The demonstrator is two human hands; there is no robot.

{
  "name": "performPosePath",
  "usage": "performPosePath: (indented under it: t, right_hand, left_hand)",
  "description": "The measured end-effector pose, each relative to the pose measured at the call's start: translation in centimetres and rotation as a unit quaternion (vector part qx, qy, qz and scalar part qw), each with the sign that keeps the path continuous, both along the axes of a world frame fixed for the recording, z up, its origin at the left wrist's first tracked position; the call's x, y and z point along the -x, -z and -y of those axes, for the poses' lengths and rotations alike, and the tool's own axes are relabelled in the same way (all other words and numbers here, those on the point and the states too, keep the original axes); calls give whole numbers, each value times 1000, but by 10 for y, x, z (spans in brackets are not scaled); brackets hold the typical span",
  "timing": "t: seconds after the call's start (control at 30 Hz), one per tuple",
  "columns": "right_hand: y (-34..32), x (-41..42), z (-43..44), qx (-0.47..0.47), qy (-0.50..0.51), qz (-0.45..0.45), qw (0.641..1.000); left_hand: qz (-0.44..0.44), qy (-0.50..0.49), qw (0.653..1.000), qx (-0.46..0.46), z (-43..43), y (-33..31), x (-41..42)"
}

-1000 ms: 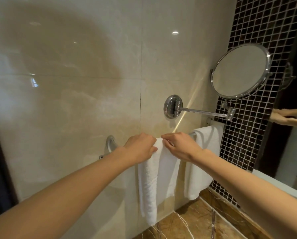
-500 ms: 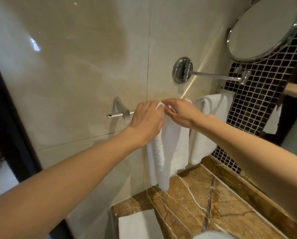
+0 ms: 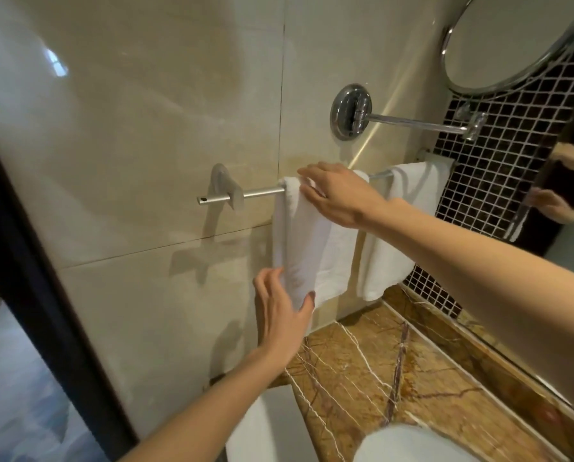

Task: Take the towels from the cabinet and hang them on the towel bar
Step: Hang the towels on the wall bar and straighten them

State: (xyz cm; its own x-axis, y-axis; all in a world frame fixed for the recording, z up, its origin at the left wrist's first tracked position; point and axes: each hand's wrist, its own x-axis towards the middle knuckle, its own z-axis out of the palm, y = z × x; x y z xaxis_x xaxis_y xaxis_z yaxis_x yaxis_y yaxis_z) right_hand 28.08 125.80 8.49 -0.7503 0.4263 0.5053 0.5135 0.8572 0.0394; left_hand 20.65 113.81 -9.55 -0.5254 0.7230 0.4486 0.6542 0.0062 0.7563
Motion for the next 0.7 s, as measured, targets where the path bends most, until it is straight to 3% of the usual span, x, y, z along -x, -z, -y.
performPosePath:
  t: [0.13, 0.27, 0.5, 0.7]
  right_hand:
    - [3, 4, -2, 32, -9, -7, 999]
    - [2, 3, -7, 34, -12, -6, 999]
    - [1, 4, -11, 30, -21, -11, 999]
    - [-2, 5, -11, 30, -20, 0, 999]
  left_hand:
    - [63, 24, 991, 116, -10, 42, 6]
    - [69, 55, 983, 159, -22, 63, 11]
    - [174, 52, 972, 151, -33, 85, 15]
    - [192, 15, 973, 128, -30, 95, 24]
